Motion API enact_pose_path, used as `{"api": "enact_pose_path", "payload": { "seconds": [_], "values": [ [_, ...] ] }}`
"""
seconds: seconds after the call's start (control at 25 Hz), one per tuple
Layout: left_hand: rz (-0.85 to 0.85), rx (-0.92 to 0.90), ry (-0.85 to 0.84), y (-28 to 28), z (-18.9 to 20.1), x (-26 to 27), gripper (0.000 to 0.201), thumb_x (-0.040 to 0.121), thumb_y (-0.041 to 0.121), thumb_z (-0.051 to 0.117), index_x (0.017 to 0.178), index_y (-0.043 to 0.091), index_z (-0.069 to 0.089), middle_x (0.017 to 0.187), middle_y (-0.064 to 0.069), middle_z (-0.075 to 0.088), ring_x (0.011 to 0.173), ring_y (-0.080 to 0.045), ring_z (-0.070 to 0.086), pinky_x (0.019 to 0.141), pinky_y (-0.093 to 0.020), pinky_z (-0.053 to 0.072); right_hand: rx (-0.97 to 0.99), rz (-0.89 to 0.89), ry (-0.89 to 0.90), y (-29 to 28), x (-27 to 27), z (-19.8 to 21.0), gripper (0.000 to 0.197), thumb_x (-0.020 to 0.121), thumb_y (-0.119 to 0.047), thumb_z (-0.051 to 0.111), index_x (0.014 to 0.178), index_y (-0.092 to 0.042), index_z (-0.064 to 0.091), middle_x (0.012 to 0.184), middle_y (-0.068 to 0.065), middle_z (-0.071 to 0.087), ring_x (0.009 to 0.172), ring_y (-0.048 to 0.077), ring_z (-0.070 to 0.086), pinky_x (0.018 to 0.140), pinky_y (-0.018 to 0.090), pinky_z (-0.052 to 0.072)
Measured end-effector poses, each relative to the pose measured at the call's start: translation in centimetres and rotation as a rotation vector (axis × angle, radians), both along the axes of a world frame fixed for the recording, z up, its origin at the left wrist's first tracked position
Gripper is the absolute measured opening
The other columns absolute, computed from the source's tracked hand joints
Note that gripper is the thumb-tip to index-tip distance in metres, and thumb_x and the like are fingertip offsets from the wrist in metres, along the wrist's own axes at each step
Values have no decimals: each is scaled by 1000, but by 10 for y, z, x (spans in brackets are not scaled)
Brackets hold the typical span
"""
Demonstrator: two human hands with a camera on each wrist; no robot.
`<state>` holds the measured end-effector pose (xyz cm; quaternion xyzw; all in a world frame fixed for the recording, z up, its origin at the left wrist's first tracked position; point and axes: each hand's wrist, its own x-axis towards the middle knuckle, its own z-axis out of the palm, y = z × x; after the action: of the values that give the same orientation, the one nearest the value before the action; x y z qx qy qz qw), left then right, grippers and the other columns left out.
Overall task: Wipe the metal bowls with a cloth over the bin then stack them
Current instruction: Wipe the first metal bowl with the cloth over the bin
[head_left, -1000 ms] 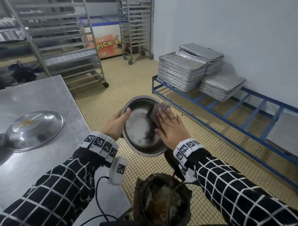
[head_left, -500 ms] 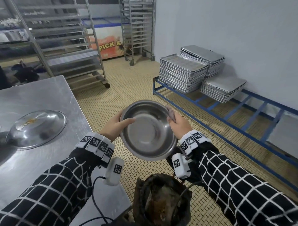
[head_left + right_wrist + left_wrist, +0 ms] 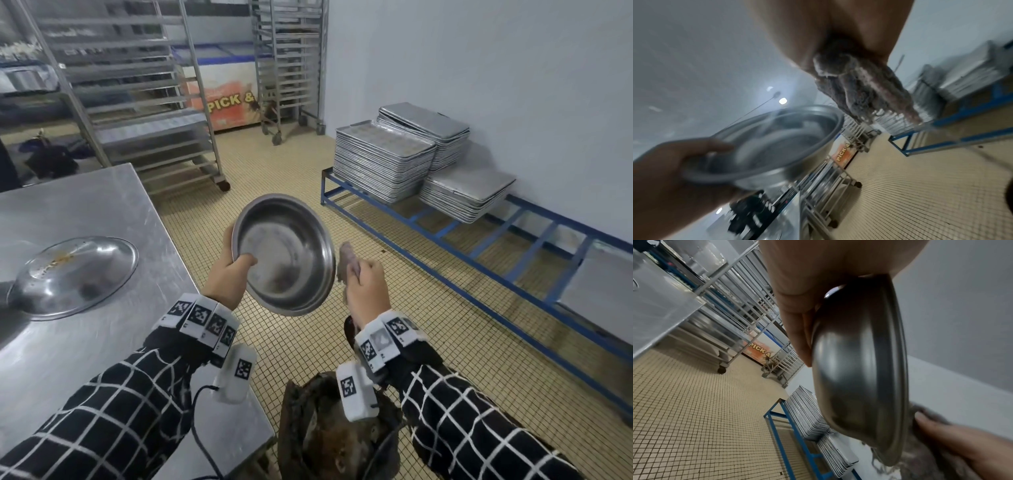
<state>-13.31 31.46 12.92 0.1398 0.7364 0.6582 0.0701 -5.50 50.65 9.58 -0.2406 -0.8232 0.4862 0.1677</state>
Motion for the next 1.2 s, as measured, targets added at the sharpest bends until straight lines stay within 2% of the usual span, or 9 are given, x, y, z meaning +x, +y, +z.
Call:
{"api": "enact_pose_path", "payload": {
  "seconds": [0.16,0.32,0.48,0.6,0.72,0.84,0.96,1.08,1.2],
  "values": [
    [-44,23,-31,5,4,10,31,101,26,40,131,30,44,112,2,61,106,-19,60,84,-30,49,302,394,44,-46,17,-8,30,99,-25,44,124,-12,53,134,1,43,115,14,52,101,32,46],
    [-48,-44,7,1,13,9,53,100,45,37,149,28,26,134,10,44,126,-9,40,107,-29,31,520,741,24,-61,27,-21,55,98,-53,26,137,-20,44,143,-2,43,129,14,44,108,38,37],
    [-26,-34,-23,-10,15,2,51,101,37,37,149,25,25,129,6,49,121,-12,44,95,-22,37,852,760,-104,-33,19,-27,84,87,-65,-6,144,-22,39,149,-1,39,140,15,28,116,41,23],
    [-12,-89,-13,-9,12,4,55,100,41,37,150,25,23,146,0,40,136,-17,35,112,-31,28,624,799,-71,-53,22,-27,74,90,-64,0,148,-28,29,155,-7,27,144,11,18,119,39,13],
    [-20,-120,-2,-9,14,4,55,100,41,37,151,24,23,145,5,37,135,-11,31,112,-29,21,484,788,-49,-67,22,-29,61,96,-61,8,148,-33,26,156,-12,25,145,8,15,118,39,16],
    [-49,-73,-48,-13,11,-1,58,98,47,39,150,25,25,135,8,43,127,-11,38,109,-31,29,882,693,-207,-38,10,-33,58,98,-52,7,147,-31,29,155,-9,28,145,9,13,118,35,8],
    [-131,-139,-145,-16,-10,-2,78,82,76,42,148,39,23,149,-1,39,135,-25,40,113,-51,30,1034,575,-336,-8,-5,-35,59,97,-49,6,151,-27,19,159,-9,14,147,10,1,120,41,4],
    [-113,-185,-197,-9,-13,3,57,92,66,35,140,35,34,113,-12,66,97,-31,67,83,-44,55,971,497,-292,6,-20,-25,56,101,-39,19,153,-21,6,159,-8,-8,145,11,-12,120,42,3],
    [-66,-199,-294,-2,-1,9,45,98,53,31,117,20,54,77,-7,66,68,-23,65,63,-29,53,813,438,-120,13,-30,-11,56,101,-27,32,152,-17,12,160,-4,3,146,16,10,116,38,26]
  ]
}}
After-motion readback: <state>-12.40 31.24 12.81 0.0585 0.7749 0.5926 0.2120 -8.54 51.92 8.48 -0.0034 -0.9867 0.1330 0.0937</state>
